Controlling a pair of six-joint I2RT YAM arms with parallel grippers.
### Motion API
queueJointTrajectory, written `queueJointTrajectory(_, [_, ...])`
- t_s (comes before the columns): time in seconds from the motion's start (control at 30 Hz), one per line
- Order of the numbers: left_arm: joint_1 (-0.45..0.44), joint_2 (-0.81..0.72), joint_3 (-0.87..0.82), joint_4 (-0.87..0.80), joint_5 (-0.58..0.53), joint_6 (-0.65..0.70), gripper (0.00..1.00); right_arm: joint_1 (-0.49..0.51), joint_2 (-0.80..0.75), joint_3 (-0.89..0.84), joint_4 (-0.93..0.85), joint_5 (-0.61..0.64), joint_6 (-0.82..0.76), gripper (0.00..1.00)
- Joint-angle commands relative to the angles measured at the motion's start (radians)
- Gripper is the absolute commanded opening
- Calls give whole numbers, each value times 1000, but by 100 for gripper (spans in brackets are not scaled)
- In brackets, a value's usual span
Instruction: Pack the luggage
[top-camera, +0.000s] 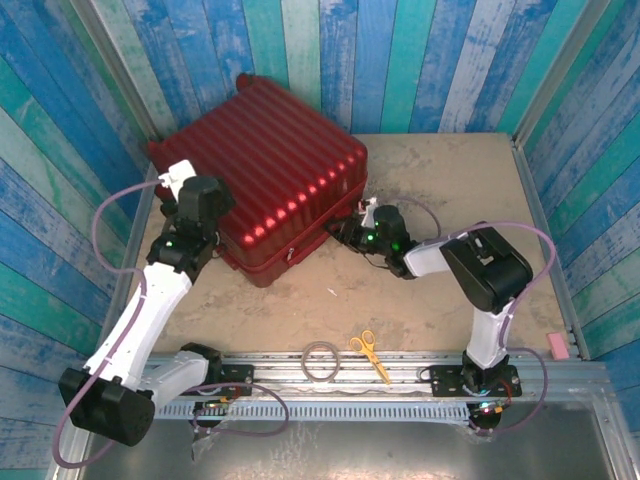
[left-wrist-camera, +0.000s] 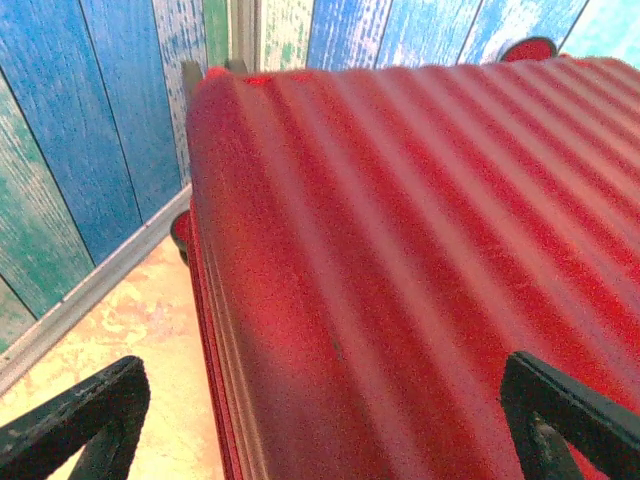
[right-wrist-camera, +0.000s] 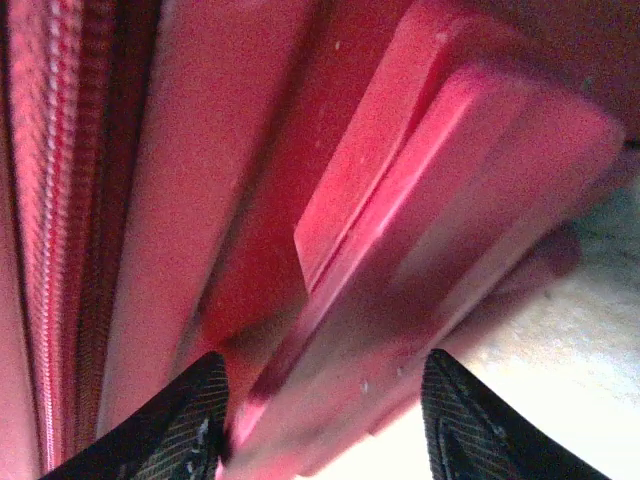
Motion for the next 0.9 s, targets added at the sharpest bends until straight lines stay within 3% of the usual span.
queueJointTrajectory(0.0, [9,14,-18,-1,33,-43,93,-24,22,-15,36,27,21,40])
queueJointTrajectory(0.2, [17,42,-34,9,62,-42,94,-52,-115,-117,-137,116,-64,7])
queueJointTrajectory(0.27, [18,52,-42,15,70,-43,94,-52,-176,-177,-168,163,-81,1])
queueJointTrajectory(0.5, [18,78,-60,62,119,-59,93,-54,-354,-338,-270,271,-124,1])
queueJointTrajectory(0.6, [17,77,-78,111,175,-59,94,-53,-401,-335,-346,285,-186,8])
queueJointTrajectory(0.77, [18,37,-97,154,190,-30,95,-51,-418,-279,-365,218,-225,51])
queueJointTrajectory(0.87, [18,-1,-97,154,122,1,95,-35,-388,-216,-340,170,-206,58])
